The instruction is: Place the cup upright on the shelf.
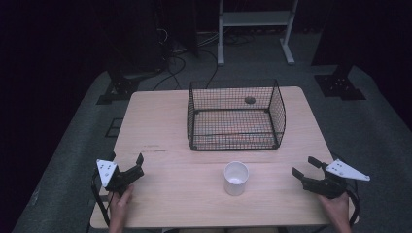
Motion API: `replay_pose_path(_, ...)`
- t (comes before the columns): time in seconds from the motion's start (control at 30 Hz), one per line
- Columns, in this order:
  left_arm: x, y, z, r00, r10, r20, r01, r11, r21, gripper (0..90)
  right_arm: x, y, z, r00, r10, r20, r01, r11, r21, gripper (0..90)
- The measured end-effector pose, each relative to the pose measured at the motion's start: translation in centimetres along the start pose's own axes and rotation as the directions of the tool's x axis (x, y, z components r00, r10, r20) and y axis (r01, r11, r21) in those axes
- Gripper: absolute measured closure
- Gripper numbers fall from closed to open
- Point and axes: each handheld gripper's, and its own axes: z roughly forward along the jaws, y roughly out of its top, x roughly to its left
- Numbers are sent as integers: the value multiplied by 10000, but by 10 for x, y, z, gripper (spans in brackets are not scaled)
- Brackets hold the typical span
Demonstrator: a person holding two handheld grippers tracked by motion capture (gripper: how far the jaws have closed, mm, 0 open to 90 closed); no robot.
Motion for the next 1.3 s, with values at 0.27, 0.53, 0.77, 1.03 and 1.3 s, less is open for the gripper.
replay_pose_path(0.27,-1,0,-1,9999,115,20,-115,9999,4,0,4,4,1,9997,-75,-213,76,9999,77,182)
replay_pose_path(0.53,0,0,-1,10000,58,30,-58,10000,-2,0,17,15,2,9974,-341,-643,350,9993,143,162)
replay_pose_path(0.77,-1,0,-1,9999,100,25,-100,10000,2,0,22,19,2,9949,-381,-937,406,9988,256,154)
replay_pose_path(1.03,-1,0,-1,9999,121,28,-121,9999,17,0,33,25,8,9875,-642,-1438,729,9958,557,136)
replay_pose_path(1.3,-1,0,-1,9999,105,37,-105,9999,-2,0,50,34,12,9757,-1010,-1943,1155,9912,649,136)
